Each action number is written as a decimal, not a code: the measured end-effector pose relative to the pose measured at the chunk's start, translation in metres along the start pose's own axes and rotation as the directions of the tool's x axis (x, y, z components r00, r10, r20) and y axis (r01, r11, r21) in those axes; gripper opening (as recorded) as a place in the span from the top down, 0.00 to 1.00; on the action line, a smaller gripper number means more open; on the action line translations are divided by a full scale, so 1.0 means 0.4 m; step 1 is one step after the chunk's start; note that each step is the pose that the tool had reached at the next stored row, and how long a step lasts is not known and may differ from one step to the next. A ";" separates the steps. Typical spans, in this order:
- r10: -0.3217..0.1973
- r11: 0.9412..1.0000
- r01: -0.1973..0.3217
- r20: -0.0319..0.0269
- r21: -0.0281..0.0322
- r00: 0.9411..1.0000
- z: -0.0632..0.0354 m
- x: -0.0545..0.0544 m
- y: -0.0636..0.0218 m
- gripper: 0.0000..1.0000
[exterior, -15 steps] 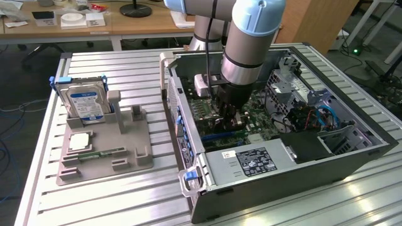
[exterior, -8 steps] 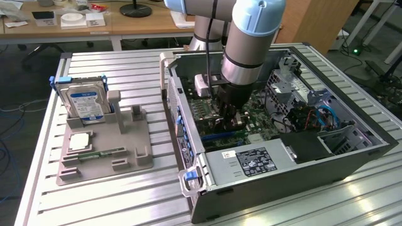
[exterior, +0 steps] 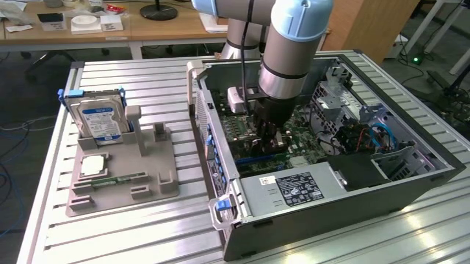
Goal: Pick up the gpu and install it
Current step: 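Insert the gpu into the slot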
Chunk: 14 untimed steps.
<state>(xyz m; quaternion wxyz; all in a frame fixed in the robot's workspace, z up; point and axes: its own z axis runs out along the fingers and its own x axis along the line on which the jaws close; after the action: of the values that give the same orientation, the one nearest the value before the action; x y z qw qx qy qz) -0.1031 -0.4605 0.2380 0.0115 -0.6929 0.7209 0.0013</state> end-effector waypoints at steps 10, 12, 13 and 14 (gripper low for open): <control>0.000 1.000 0.000 0.000 0.000 1.000 0.001 -0.003 -0.001 0.72; 0.000 1.000 0.000 0.000 0.000 1.000 0.001 -0.003 -0.001 0.72; 0.000 1.000 0.000 0.000 0.000 1.000 0.001 -0.003 -0.001 0.72; 0.000 1.000 0.000 0.000 0.000 1.000 0.002 -0.004 -0.001 0.72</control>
<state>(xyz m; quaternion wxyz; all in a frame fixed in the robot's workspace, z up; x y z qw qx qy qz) -0.1029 -0.4590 0.2371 0.0116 -0.6929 0.7209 0.0013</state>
